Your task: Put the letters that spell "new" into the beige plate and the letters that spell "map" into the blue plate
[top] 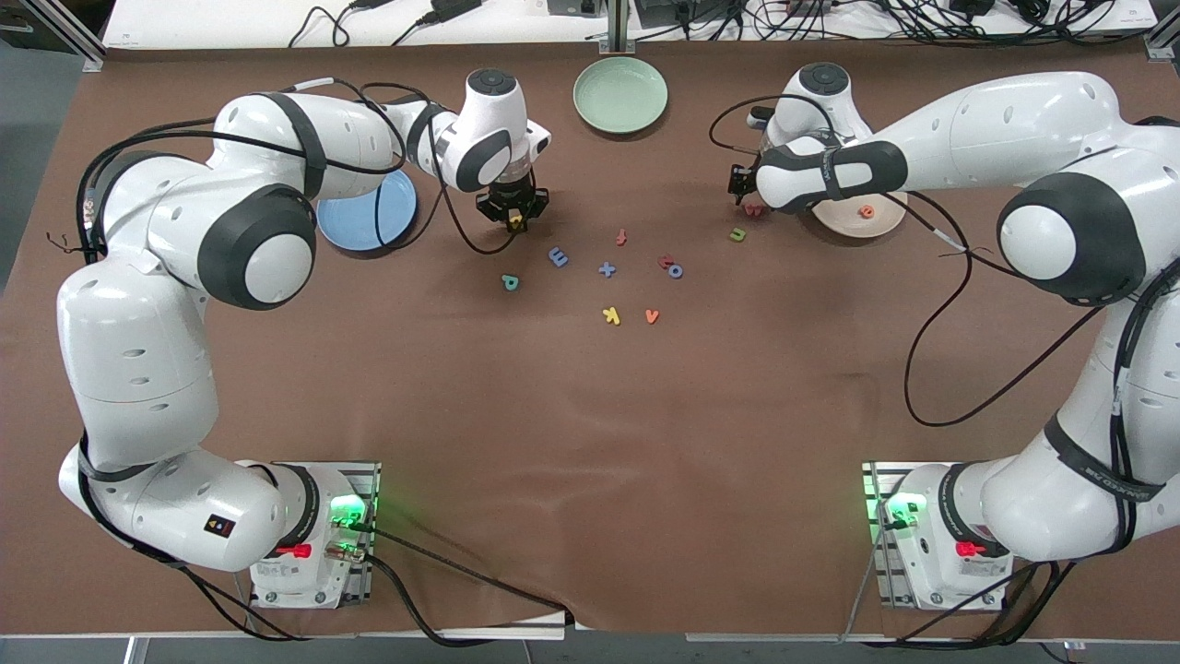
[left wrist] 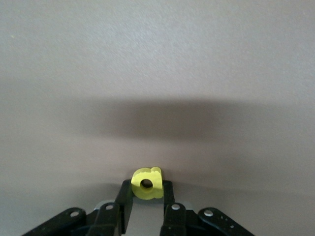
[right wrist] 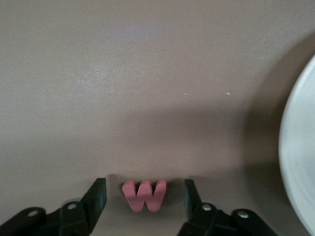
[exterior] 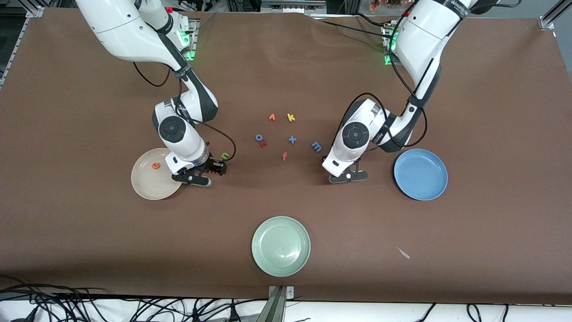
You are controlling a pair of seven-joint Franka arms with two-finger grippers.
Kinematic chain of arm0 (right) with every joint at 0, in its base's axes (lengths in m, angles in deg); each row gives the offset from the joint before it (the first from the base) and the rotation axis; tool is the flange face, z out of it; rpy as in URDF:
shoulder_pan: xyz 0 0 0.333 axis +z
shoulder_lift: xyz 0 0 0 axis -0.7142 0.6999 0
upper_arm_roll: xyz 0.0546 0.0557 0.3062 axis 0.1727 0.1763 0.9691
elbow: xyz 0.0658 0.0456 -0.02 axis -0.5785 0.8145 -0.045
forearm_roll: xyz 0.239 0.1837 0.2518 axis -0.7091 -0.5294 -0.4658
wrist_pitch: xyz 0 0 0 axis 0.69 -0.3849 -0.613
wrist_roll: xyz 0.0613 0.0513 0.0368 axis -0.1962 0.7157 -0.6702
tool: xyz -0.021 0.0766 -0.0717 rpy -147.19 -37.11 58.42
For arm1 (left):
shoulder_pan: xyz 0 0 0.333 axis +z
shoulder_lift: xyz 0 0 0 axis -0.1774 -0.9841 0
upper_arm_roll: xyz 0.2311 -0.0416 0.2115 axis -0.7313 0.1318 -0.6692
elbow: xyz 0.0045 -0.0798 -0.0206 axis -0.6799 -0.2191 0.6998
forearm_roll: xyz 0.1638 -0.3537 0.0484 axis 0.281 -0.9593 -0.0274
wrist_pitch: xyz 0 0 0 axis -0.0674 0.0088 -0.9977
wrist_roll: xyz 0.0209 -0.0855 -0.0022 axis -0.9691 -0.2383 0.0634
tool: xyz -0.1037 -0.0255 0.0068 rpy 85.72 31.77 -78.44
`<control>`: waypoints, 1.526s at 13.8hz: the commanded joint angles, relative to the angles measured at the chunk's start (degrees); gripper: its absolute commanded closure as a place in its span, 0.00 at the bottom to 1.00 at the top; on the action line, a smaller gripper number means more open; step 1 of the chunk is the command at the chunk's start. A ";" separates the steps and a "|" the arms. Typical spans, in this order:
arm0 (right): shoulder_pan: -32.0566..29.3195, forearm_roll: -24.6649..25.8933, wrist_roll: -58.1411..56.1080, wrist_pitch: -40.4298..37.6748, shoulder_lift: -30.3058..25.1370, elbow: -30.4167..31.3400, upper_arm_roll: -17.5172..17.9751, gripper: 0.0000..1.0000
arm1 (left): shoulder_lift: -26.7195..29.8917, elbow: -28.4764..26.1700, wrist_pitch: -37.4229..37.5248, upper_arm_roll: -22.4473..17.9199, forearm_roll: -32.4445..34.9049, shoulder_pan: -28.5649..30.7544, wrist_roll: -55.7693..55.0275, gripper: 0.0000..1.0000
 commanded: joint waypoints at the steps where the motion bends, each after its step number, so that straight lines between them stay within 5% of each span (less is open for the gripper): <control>1: 0.02 1.35 1.22 1.29 1.09 -0.01 0.14 0.38 | -1.01 1.42 1.03 0.17 2.16 1.87 1.96 0.77; 8: -0.07 1.44 -0.61 1.47 0.57 0.08 0.14 0.72 | -0.13 7.21 14.01 0.43 1.28 6.17 13.54 0.77; 12: -0.86 1.35 -7.54 -5.80 -4.60 -0.18 -1.08 0.72 | 0.31 12.49 24.83 0.61 0.31 11.61 28.11 0.77; 16: -7.61 1.35 -22.30 -12.59 -8.75 1.12 -2.59 0.72 | 1.54 11.62 27.84 0.52 0.14 18.91 44.46 0.75; 19: -9.82 1.18 -25.15 -10.50 -9.63 4.99 -2.59 0.64 | 3.12 8.82 27.06 0.35 1.10 21.91 49.42 0.74; 21: -9.91 0.74 -24.01 -4.71 -9.63 8.85 -2.59 0.28 | 5.57 3.83 22.51 0.43 3.46 23.49 49.95 0.71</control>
